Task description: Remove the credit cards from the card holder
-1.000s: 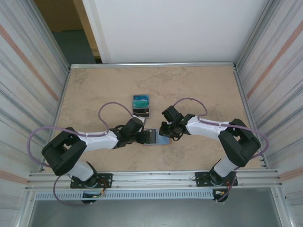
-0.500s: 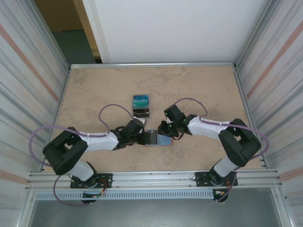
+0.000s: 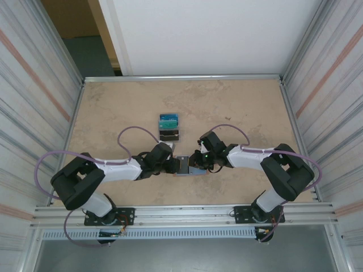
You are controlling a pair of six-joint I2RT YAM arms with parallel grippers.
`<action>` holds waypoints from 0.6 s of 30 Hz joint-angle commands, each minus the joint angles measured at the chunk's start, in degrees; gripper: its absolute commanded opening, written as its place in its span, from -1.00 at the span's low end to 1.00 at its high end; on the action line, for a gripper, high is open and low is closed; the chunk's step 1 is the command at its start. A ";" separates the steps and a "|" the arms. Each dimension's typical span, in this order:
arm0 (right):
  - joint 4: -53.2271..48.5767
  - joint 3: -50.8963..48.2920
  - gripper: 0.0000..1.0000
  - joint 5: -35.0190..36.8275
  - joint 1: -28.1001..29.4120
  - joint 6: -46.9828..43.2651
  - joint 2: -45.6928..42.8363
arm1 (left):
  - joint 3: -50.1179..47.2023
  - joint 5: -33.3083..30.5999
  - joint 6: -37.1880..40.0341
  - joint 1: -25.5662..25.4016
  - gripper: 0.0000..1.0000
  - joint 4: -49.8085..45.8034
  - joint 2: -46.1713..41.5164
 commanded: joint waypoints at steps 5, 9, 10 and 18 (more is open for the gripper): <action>2.44 -0.75 -0.63 -1.54 -0.54 1.50 -0.11 | -1.08 0.54 -1.90 -0.74 -0.26 -1.84 -1.25; 3.61 -1.04 -0.64 -2.09 -0.82 1.70 0.88 | -0.83 0.54 -1.90 -0.76 -0.26 -1.92 -1.20; 3.80 -1.04 -0.65 -2.29 -0.82 1.80 1.17 | -0.76 0.63 -1.93 -0.80 -0.26 -1.99 -1.18; 6.47 -1.00 -0.70 -4.09 -1.01 2.83 4.08 | -0.22 1.15 -1.54 -0.83 -0.26 -2.80 -0.86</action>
